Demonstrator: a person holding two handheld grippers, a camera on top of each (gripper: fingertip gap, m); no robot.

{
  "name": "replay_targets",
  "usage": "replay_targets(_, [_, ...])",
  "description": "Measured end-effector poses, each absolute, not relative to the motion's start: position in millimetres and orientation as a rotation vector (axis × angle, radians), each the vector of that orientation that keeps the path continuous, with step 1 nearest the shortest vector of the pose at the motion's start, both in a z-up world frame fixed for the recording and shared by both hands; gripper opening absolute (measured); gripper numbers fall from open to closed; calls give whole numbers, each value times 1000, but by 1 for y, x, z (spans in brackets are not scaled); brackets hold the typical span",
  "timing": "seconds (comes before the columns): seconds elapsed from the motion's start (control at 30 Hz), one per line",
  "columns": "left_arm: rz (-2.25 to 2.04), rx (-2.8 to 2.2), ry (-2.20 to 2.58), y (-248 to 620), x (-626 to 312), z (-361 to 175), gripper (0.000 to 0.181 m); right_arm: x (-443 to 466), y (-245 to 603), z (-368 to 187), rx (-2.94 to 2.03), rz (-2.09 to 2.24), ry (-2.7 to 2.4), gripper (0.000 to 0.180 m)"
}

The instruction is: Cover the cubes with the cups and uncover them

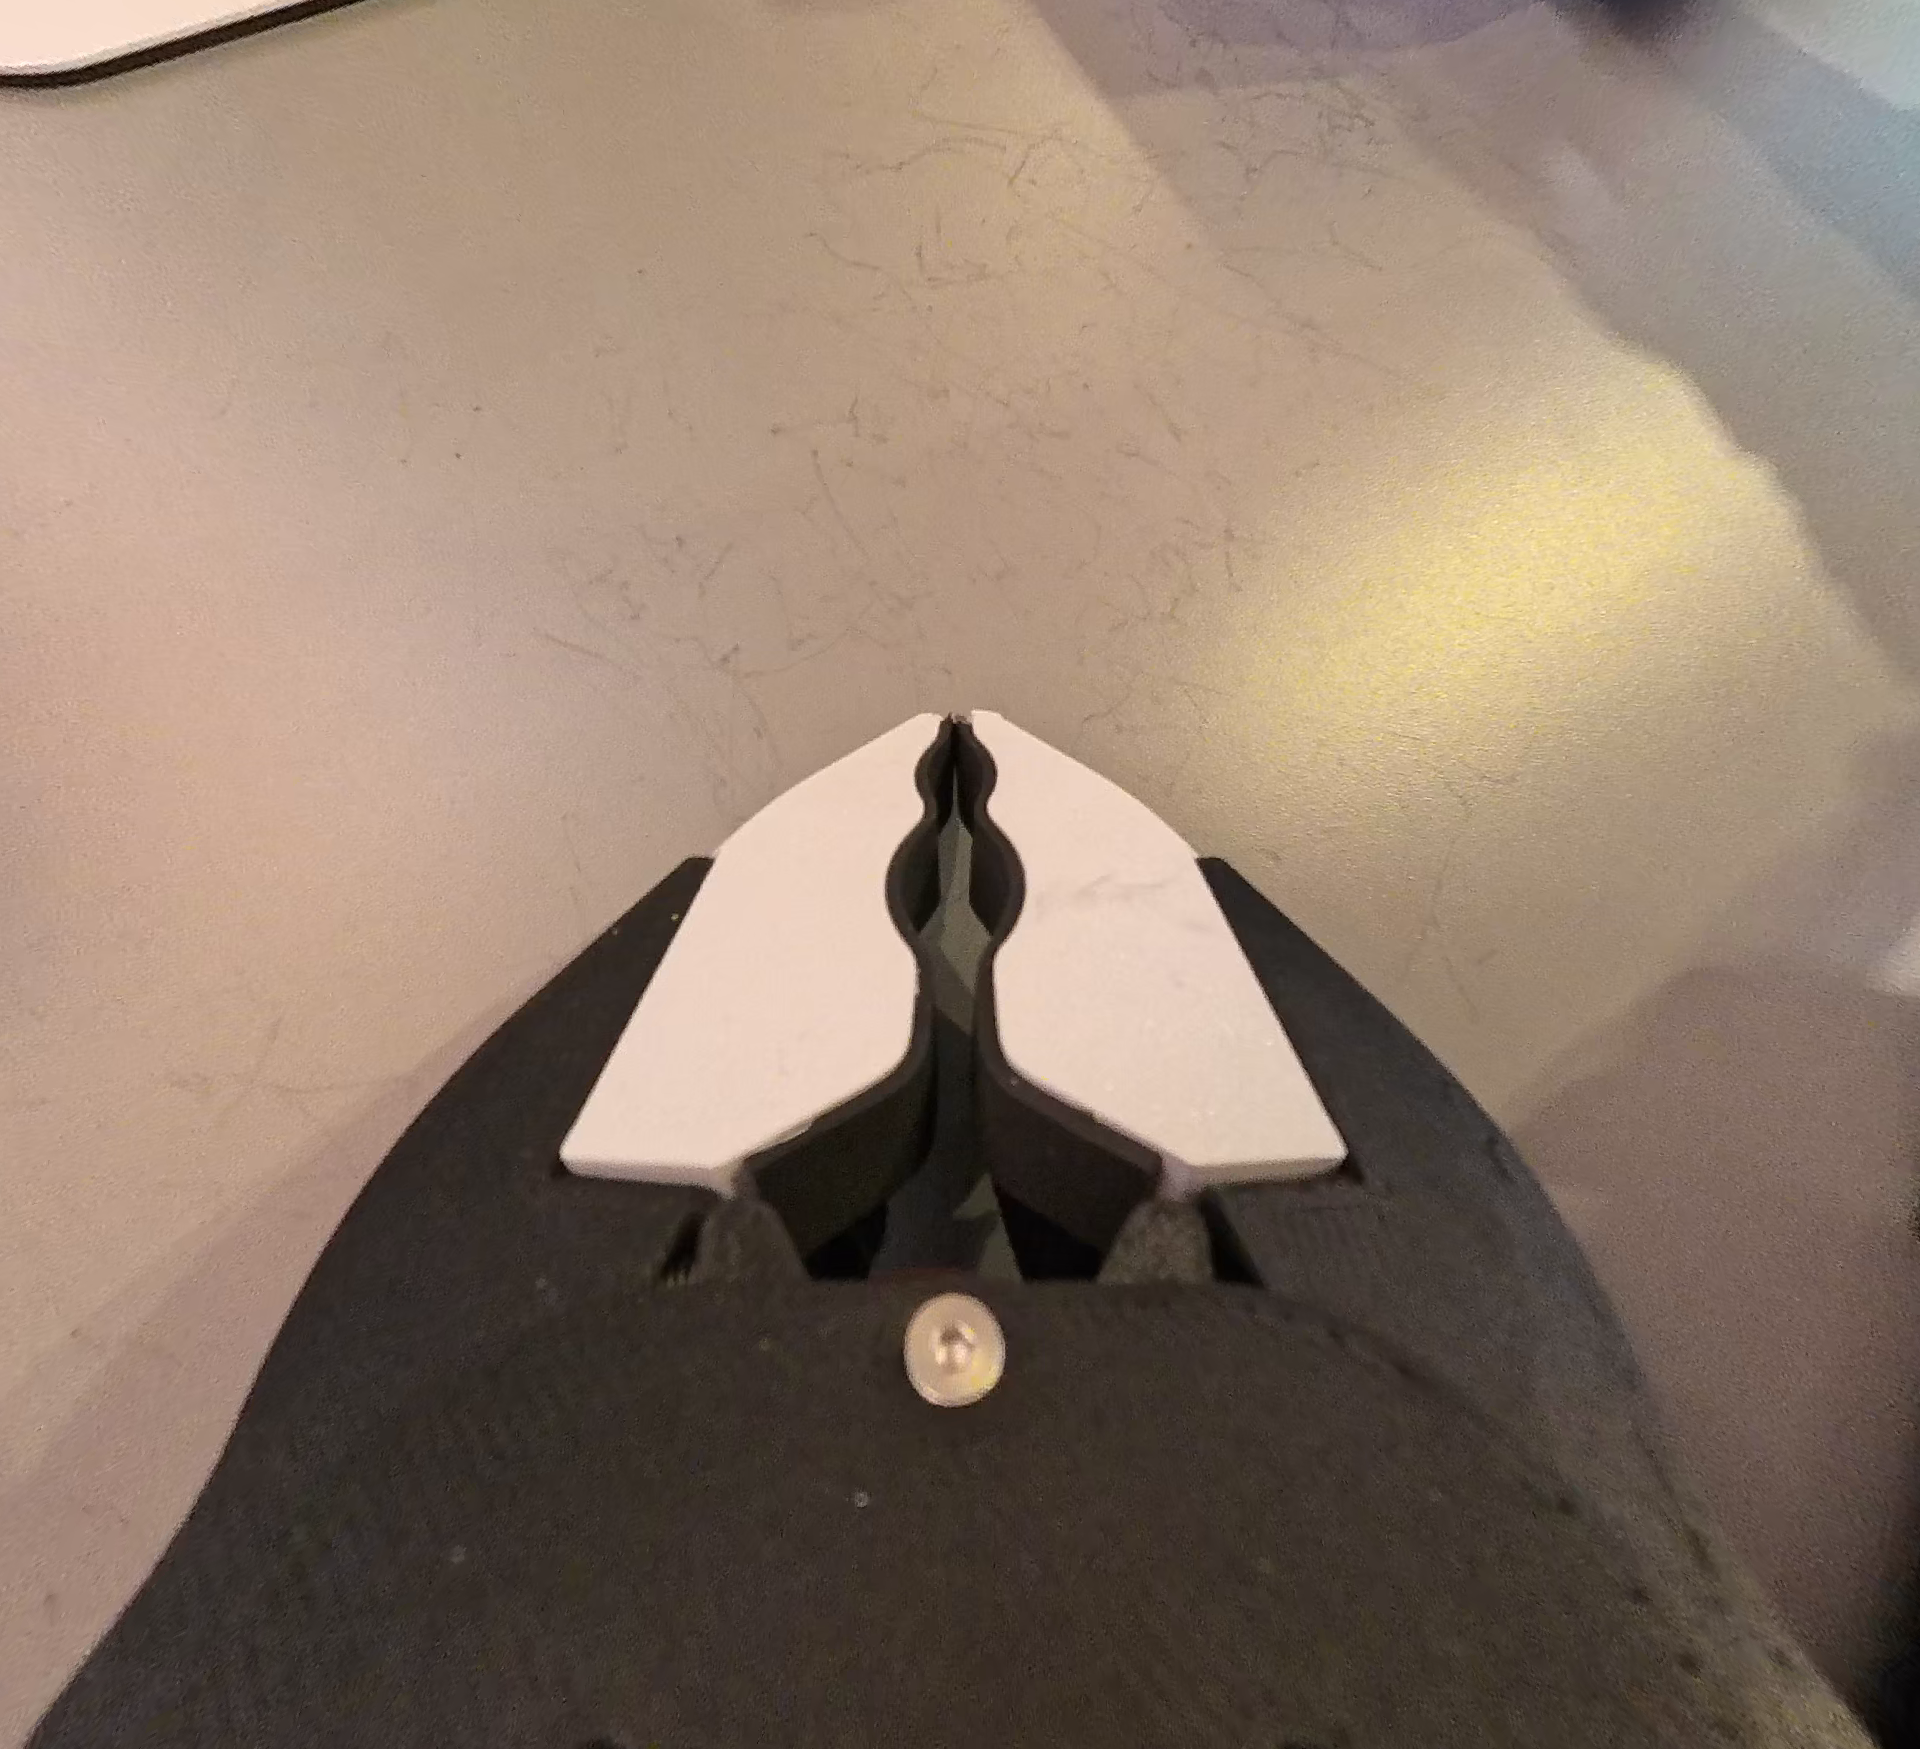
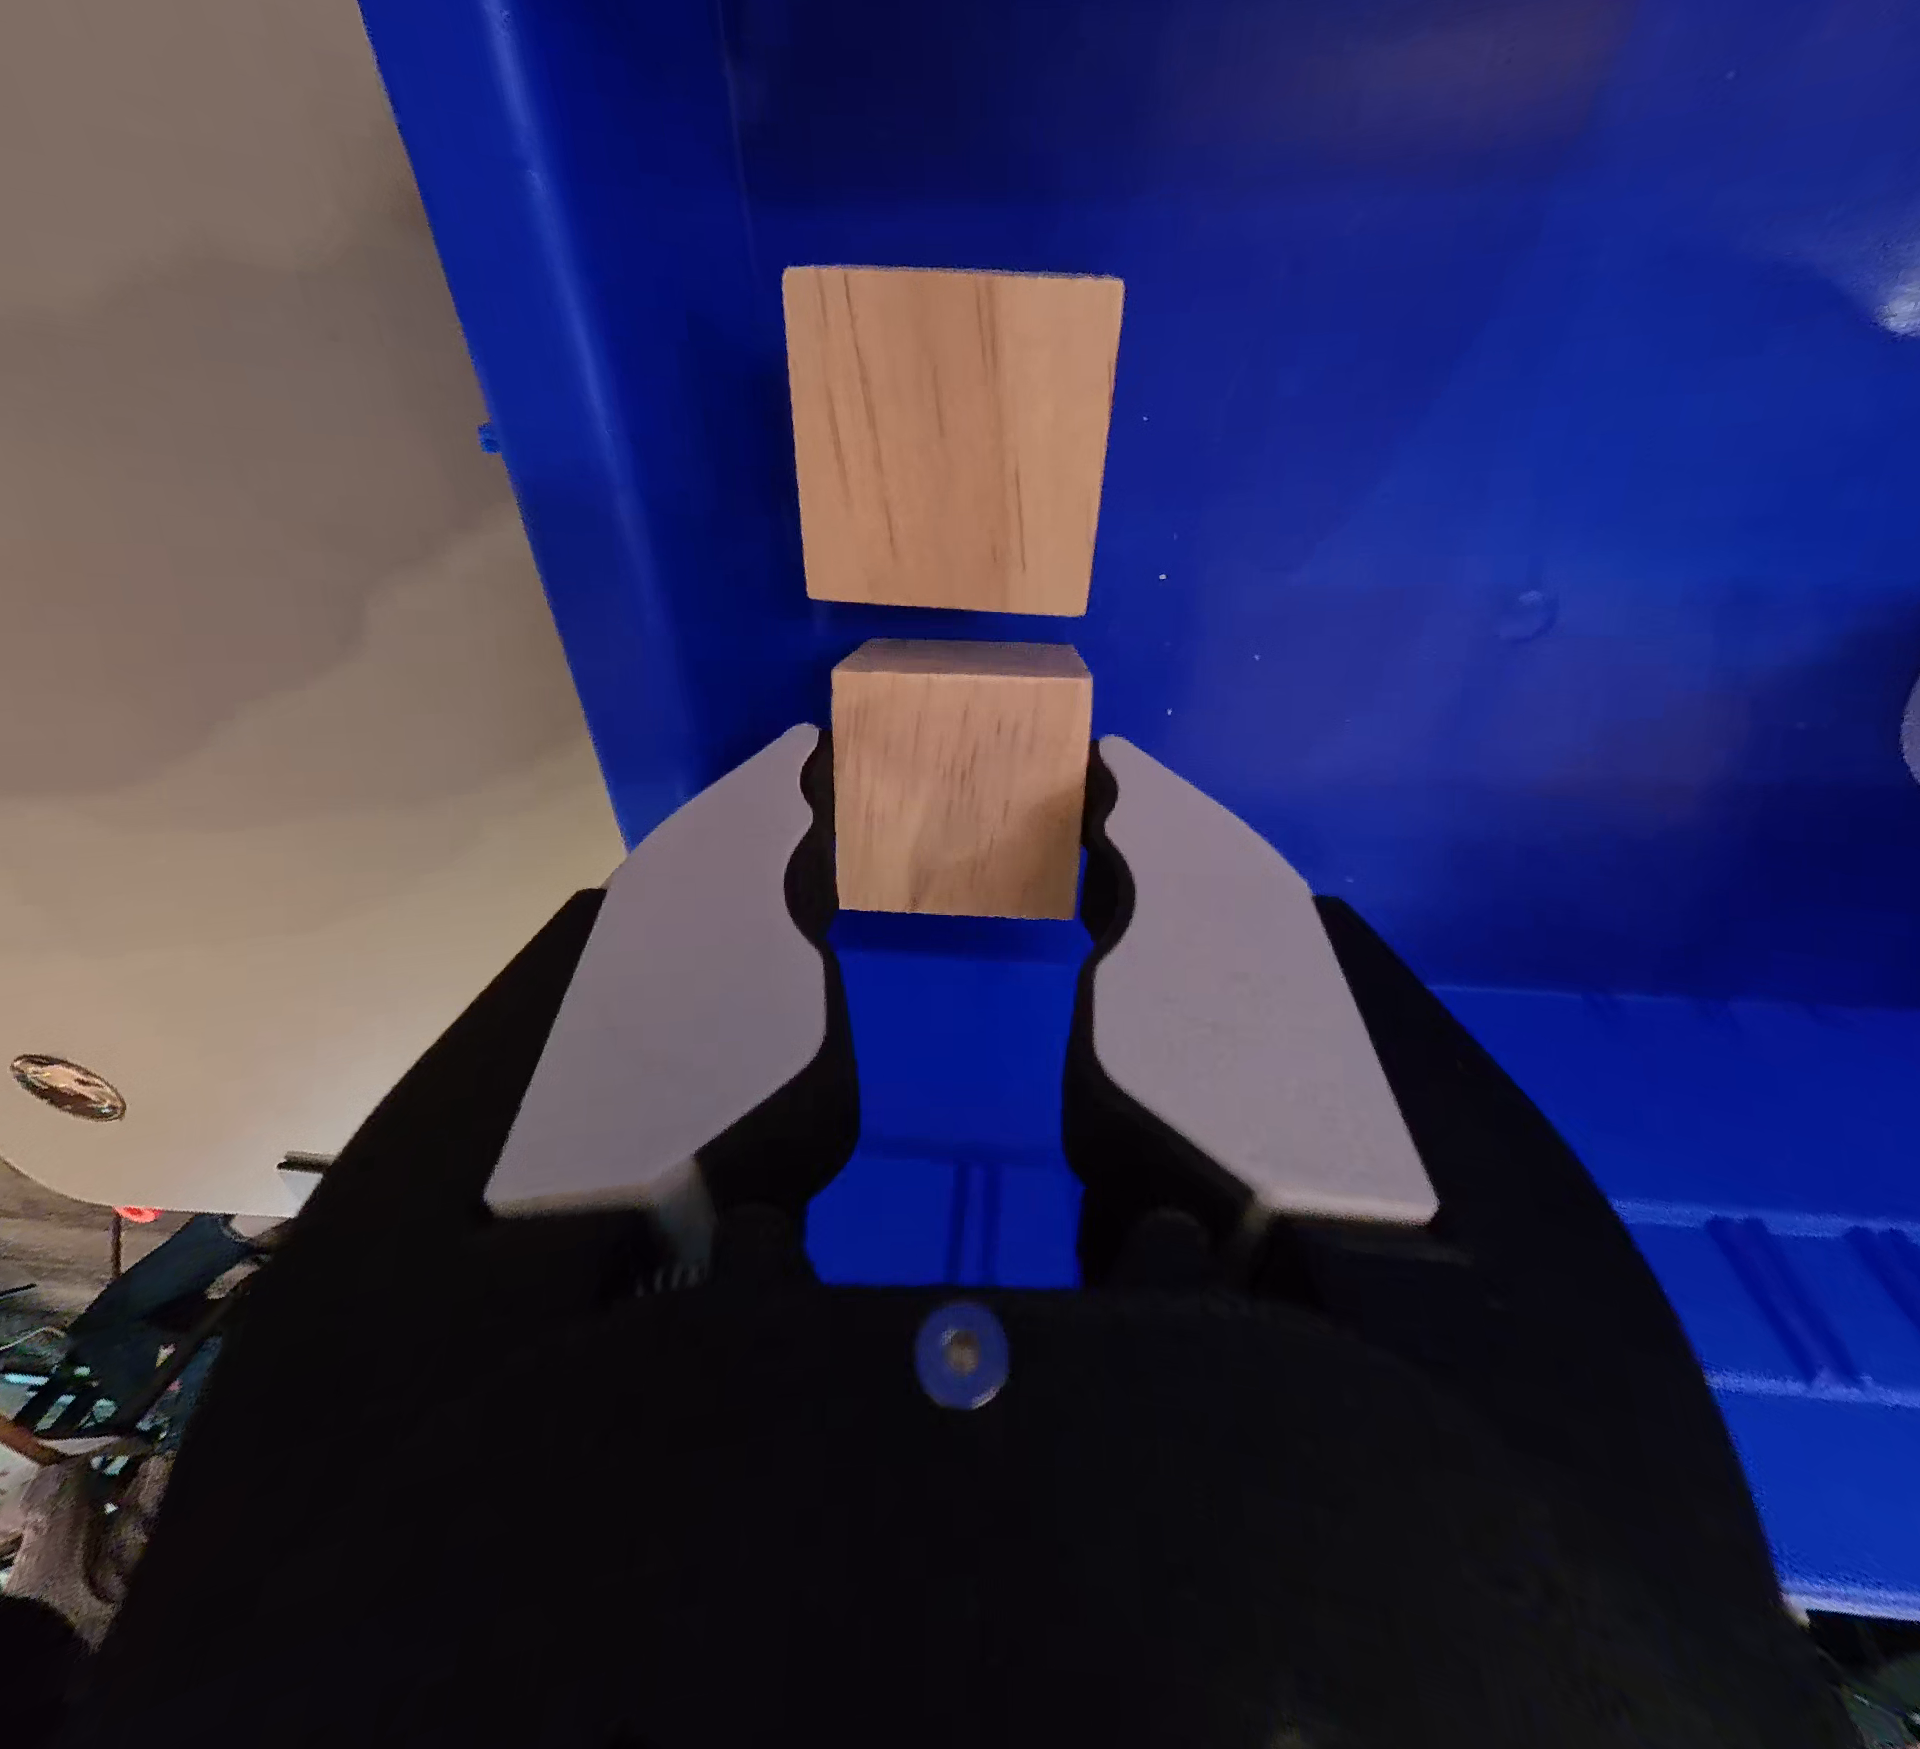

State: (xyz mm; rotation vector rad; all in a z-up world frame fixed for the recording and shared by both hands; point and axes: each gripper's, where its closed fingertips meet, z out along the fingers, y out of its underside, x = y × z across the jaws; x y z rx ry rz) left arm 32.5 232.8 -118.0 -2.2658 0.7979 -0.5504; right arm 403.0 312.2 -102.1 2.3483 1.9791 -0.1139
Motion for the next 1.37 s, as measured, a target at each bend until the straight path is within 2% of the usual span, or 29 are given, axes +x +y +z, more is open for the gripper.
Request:
replay_targets(0.03, [-550,-2266,798,233,33,-118,0,403,312,-102,2351,-108,1968,45])
replay_targets(0.33, [-554,-2265,799,233,33,-118,0,408,315,-87,2380,-72,1945,61])
replay_targets(0.47, [-554,-2264,799,233,33,-118,0,406,315,-76,2399,-49,1981,54])
replay_targets(0.53, [-554,-2263,800,233,33,-118,0,408,317,-81,2394,-30,1959,50])
replay_targets(0.63, [-557,-2262,801,232,33,-118,0,407,318,-93,2408,-69,1873,53])
replay_targets(0.73, [-564,-2261,803,232,33,-117,0,405,315,-98,2387,-105,1855,47])
replay_targets(0.97, [-568,-2261,804,232,34,-117,0,408,314,-96,2207,6,2063,46])
replay_targets(1.3, [-562,-2262,804,232,34,-117,0,411,313,-93,2167,52,2074,46])
replay_targets(1.37, [-562,-2261,805,232,33,-117,0,411,315,-93,2181,80,2079,54])
